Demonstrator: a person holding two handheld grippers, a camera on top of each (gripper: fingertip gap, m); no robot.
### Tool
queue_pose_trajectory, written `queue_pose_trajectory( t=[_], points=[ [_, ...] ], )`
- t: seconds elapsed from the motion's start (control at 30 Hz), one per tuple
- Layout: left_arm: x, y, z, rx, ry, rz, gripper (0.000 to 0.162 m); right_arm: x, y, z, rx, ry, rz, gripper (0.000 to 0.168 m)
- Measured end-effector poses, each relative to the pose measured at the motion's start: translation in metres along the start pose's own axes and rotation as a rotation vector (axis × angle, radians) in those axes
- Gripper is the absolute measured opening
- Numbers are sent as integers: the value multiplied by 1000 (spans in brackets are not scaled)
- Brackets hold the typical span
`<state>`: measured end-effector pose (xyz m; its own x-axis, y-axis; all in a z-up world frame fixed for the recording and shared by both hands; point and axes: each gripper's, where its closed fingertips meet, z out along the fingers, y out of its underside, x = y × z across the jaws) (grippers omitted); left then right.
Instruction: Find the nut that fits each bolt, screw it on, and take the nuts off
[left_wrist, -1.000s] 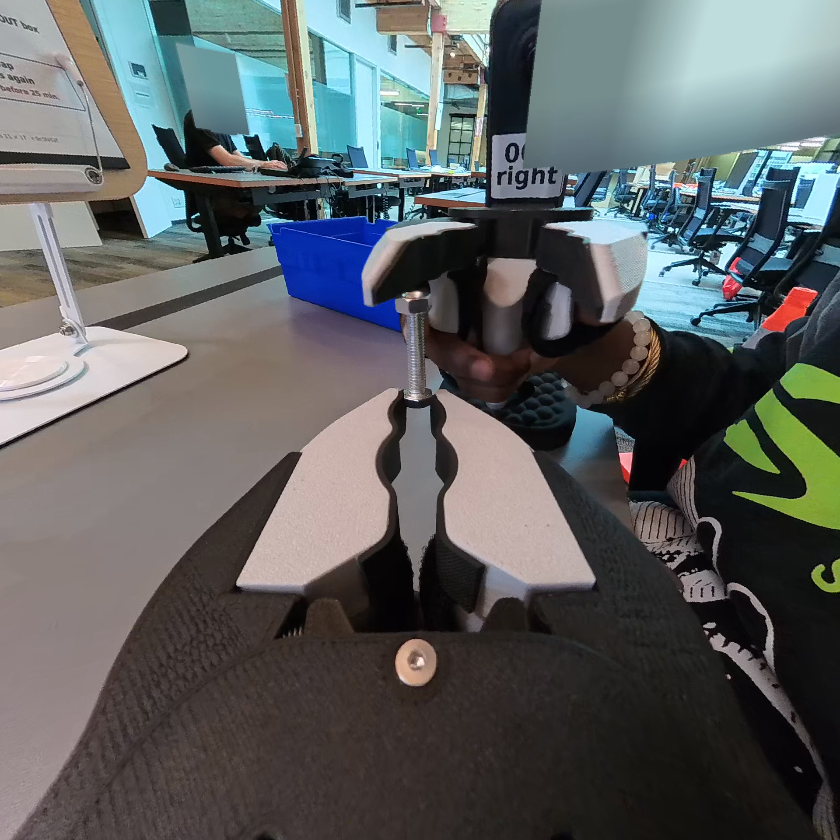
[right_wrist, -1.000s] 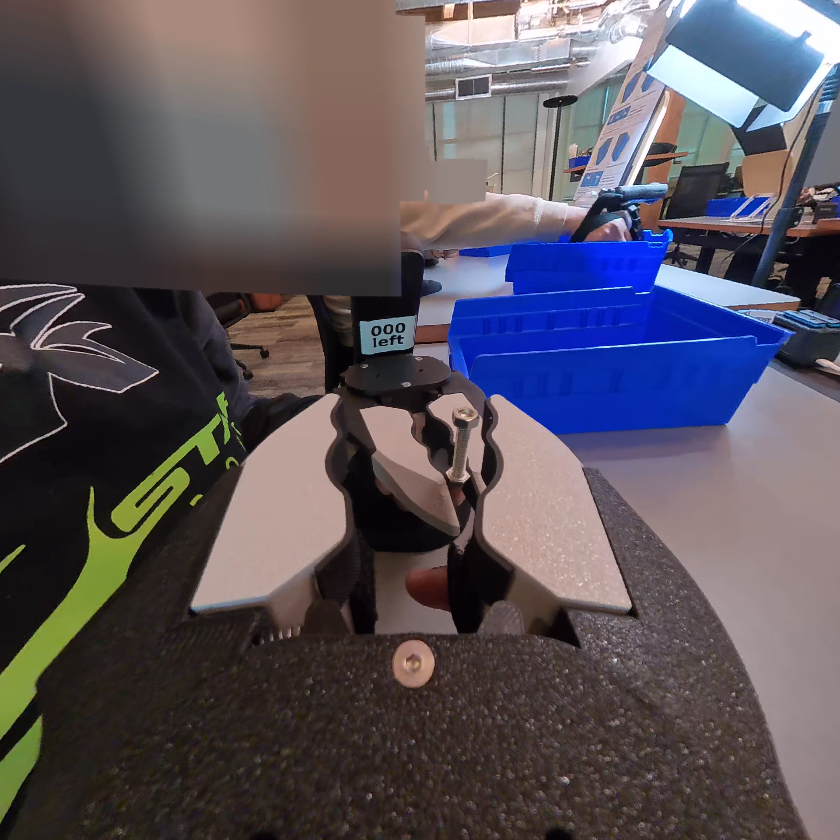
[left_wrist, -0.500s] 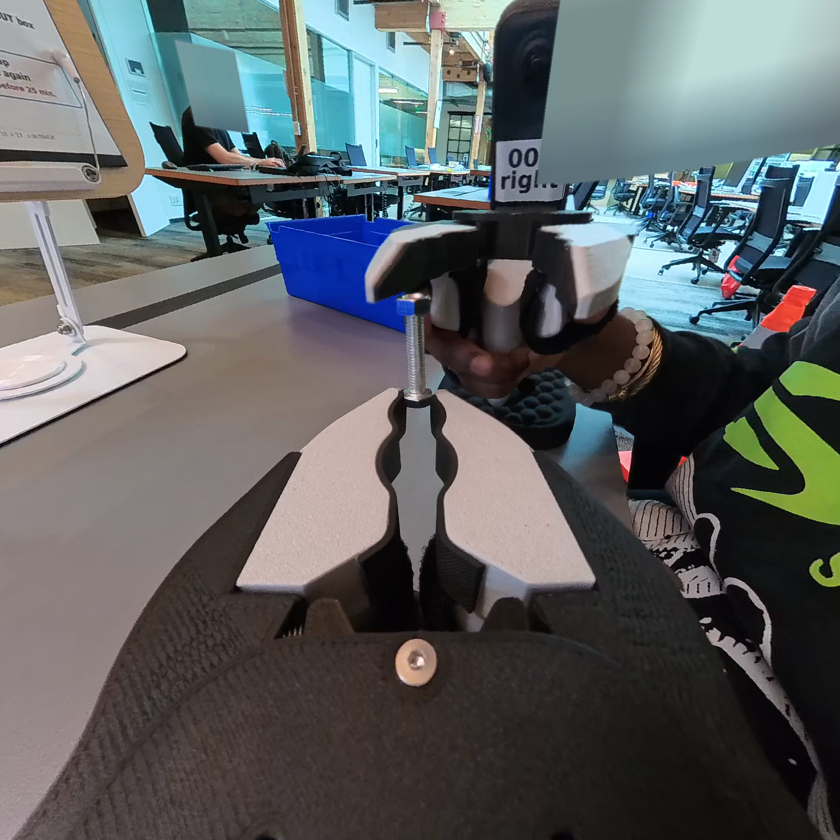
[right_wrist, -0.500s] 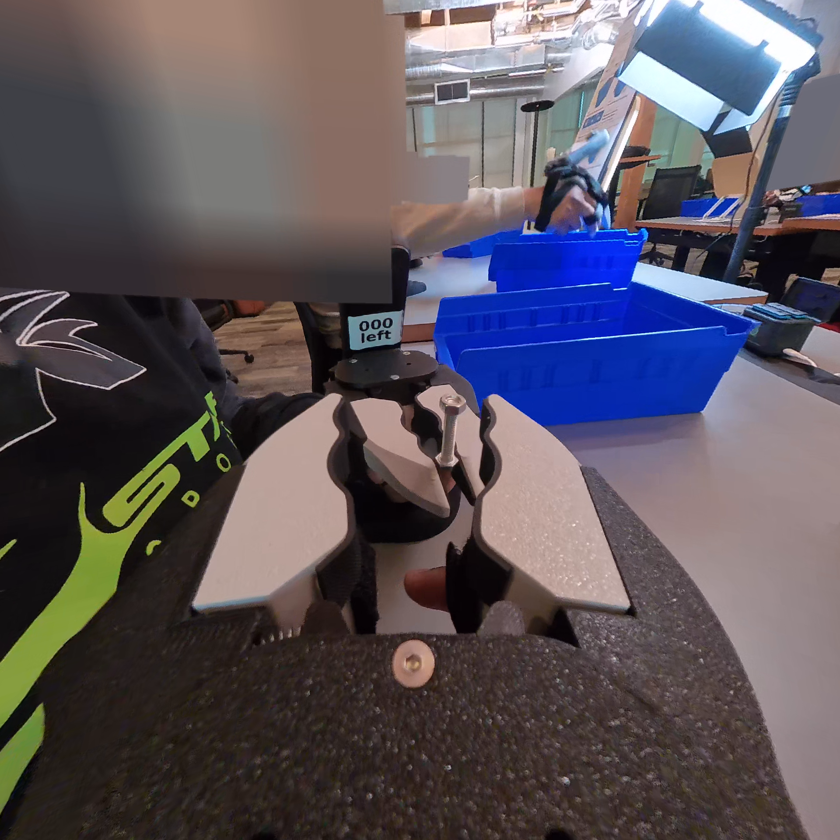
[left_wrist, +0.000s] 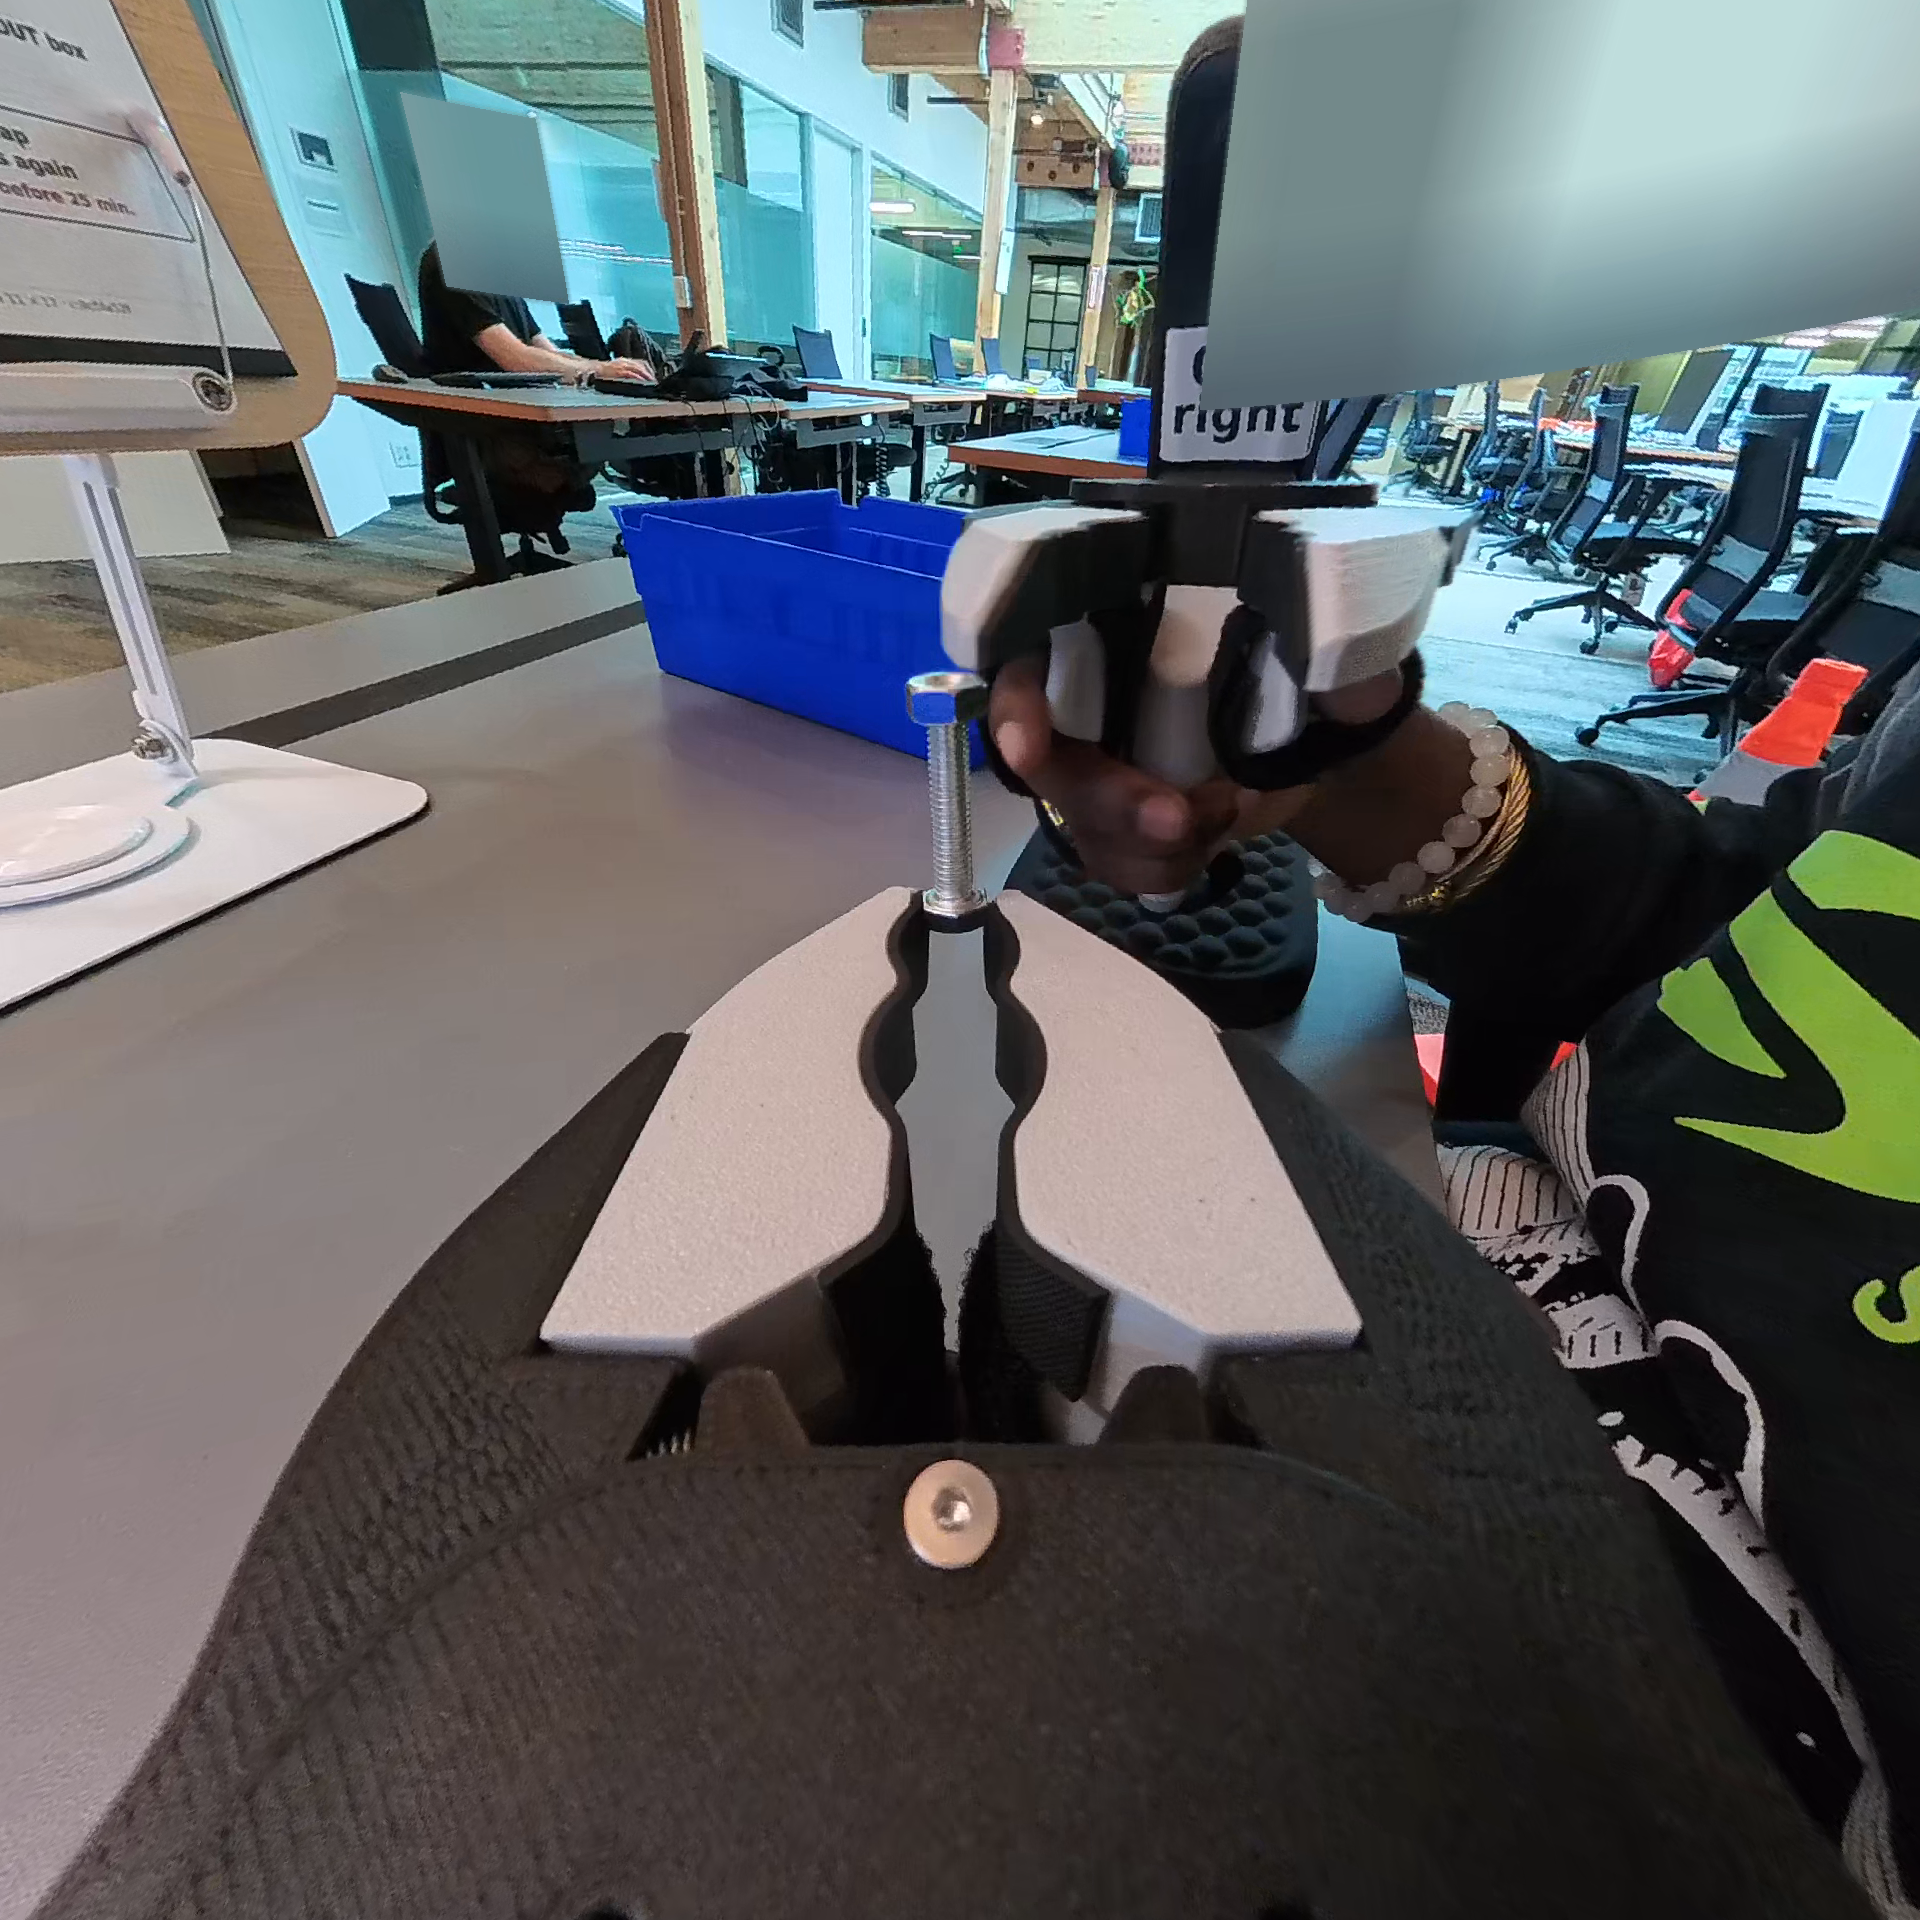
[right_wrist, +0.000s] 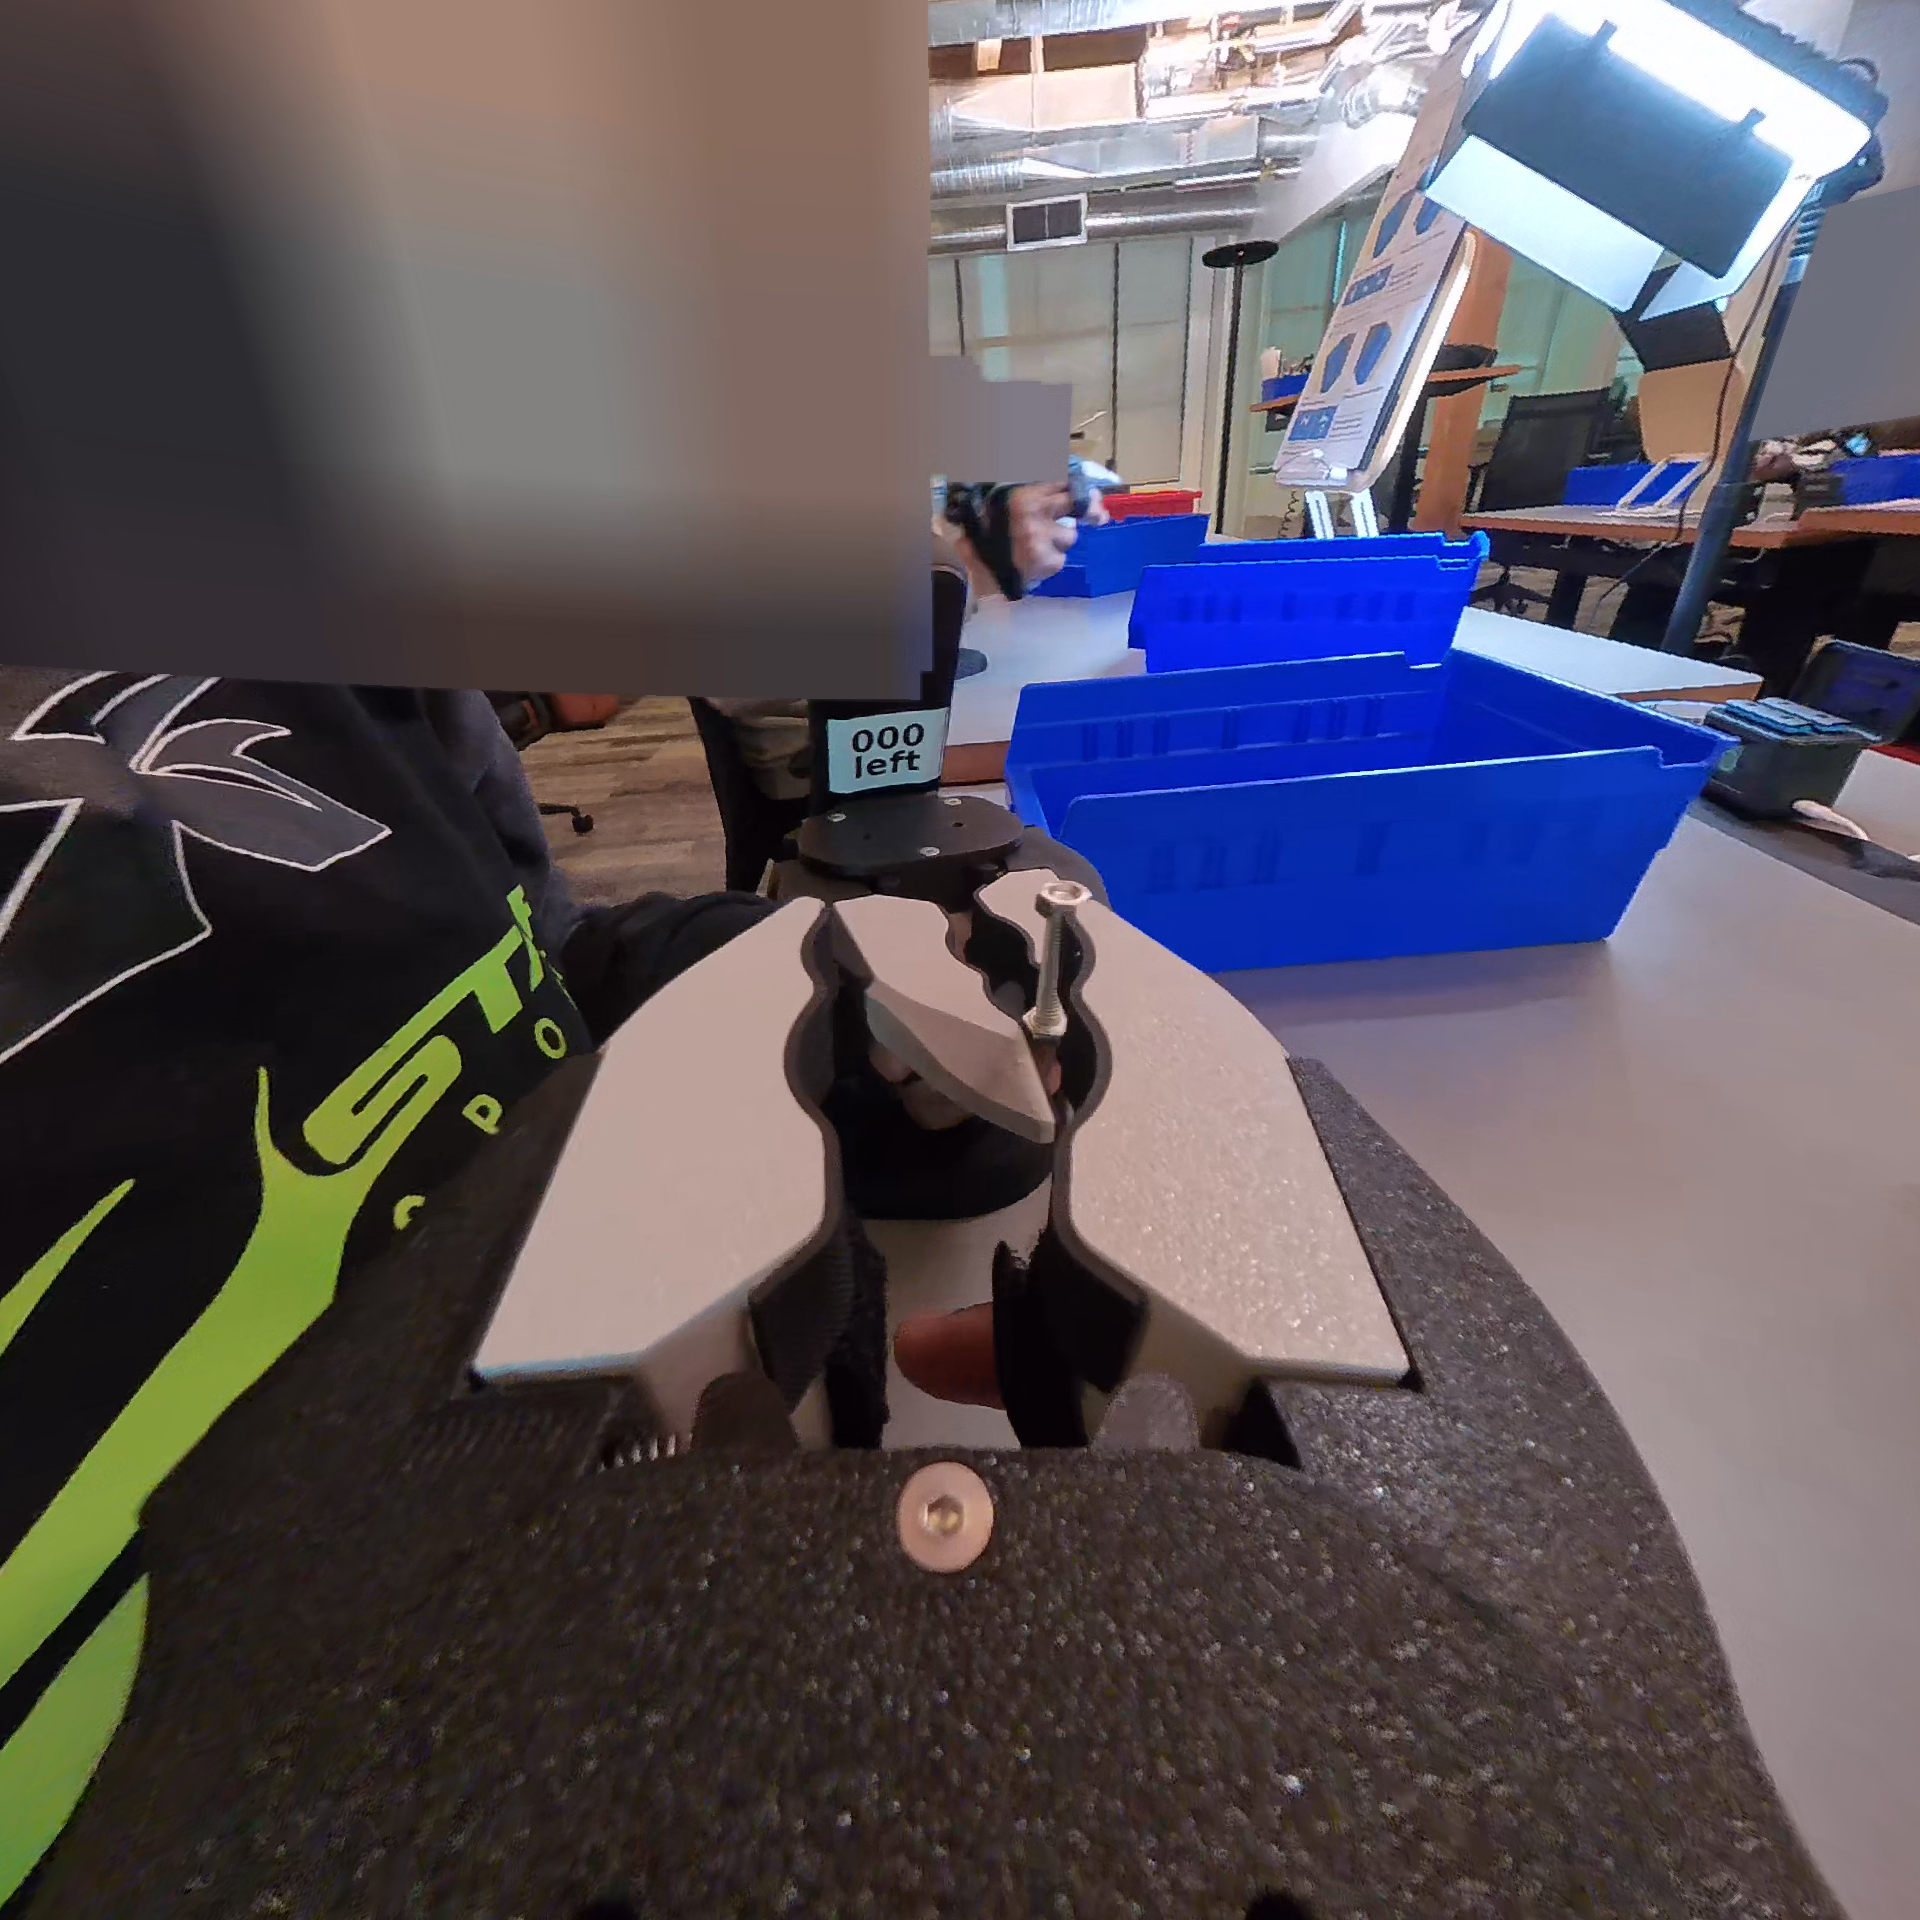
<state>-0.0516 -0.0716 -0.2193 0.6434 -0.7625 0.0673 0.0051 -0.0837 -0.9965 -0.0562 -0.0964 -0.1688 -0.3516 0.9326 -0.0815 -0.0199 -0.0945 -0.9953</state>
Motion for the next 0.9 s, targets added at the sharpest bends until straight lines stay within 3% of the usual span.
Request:
queue_pose_trajectory(
  t=[0.2, 0.47, 0.63, 0.9],
  points=[
    [1, 1, 0, -4, 6, 6, 10, 4, 4, 16, -13, -2, -6, 57],
    [0, 0, 0, -1, 4, 0, 10, 0, 3, 16, -21, -13, -19, 54],
    [0, 0, 0, -1, 1, -2, 10, 0, 1, 2, -2, 2, -15, 40],
    [1, 1, 0, -5, 8, 6, 10, 3, 5, 19, -14, -7, -12, 54]
  ],
)
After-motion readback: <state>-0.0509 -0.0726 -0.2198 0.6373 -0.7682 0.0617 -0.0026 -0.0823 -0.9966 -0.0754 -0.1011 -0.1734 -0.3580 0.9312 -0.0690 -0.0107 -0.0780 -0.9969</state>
